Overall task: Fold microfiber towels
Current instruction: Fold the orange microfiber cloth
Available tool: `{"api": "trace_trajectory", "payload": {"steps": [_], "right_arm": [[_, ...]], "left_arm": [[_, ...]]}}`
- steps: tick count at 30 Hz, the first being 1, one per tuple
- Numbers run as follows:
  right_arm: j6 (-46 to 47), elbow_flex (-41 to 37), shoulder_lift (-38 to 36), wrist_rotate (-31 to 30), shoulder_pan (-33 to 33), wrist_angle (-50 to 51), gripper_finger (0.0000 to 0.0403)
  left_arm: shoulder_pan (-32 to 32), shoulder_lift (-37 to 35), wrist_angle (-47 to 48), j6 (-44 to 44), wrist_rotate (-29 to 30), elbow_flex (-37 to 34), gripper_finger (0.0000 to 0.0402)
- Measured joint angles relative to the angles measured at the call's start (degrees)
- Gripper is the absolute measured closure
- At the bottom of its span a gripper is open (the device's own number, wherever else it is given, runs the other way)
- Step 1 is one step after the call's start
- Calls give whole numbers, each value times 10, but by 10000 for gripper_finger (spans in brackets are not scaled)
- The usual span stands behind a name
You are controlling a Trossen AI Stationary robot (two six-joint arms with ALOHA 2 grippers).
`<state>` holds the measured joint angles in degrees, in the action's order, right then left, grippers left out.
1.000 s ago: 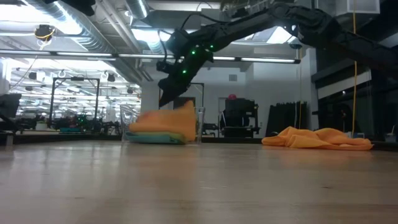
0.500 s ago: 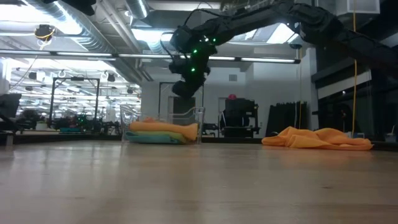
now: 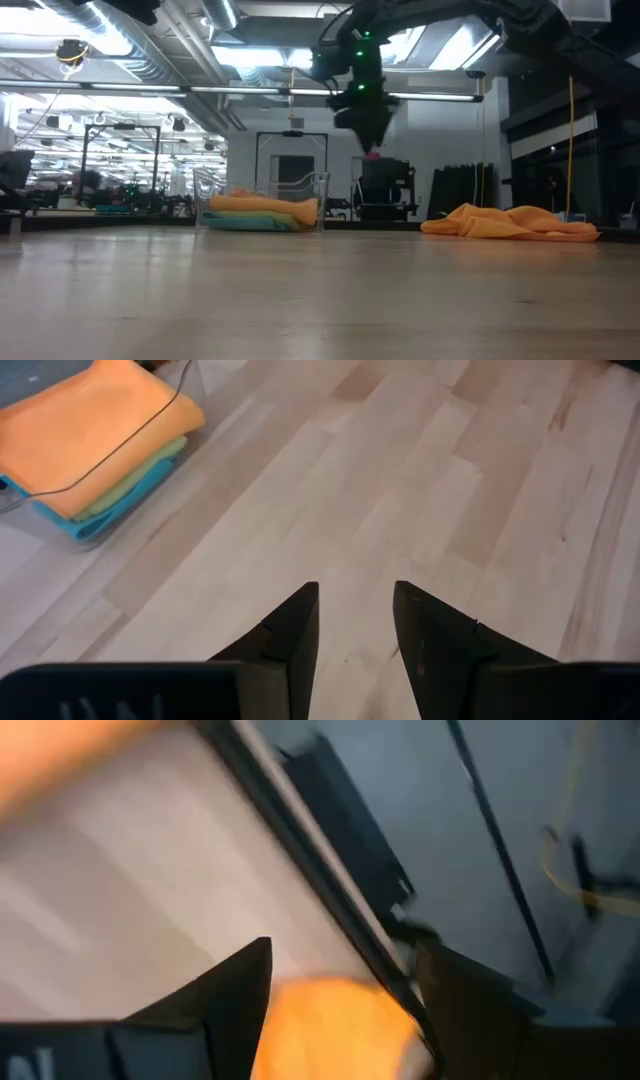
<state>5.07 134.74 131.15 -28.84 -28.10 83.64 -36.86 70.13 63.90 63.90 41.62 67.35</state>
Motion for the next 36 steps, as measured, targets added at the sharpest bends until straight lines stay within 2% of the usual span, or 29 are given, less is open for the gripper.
{"api": "trace_trajectory", "payload": {"steps": [5,10,12,14,16,21,24,29,32,36], "right_arm": [[56,-11,-11,-13,-11,61,157],[155,-51,-11,-9,-14,62,157],[181,-76,-11,15,-12,62,157],[159,-109,-18,61,-1,63,157],[123,-149,-35,78,15,63,157],[112,-272,-116,3,32,61,157],[106,-370,-187,-9,24,14,157],[98,-543,-297,50,5,-169,157],[98,-615,-327,57,3,-261,157],[105,-667,-332,61,5,-349,157]], "left_arm": [[0,0,0,0,1,0,279],[0,0,0,0,1,0,279],[0,0,0,0,1,0,279],[0,0,0,0,1,0,279],[0,0,0,0,1,0,279],[0,0,0,0,5,0,279],[0,0,-1,0,14,0,279],[0,0,-1,1,17,0,279],[0,0,-1,1,18,0,279],[0,0,-1,1,18,0,279]]}}
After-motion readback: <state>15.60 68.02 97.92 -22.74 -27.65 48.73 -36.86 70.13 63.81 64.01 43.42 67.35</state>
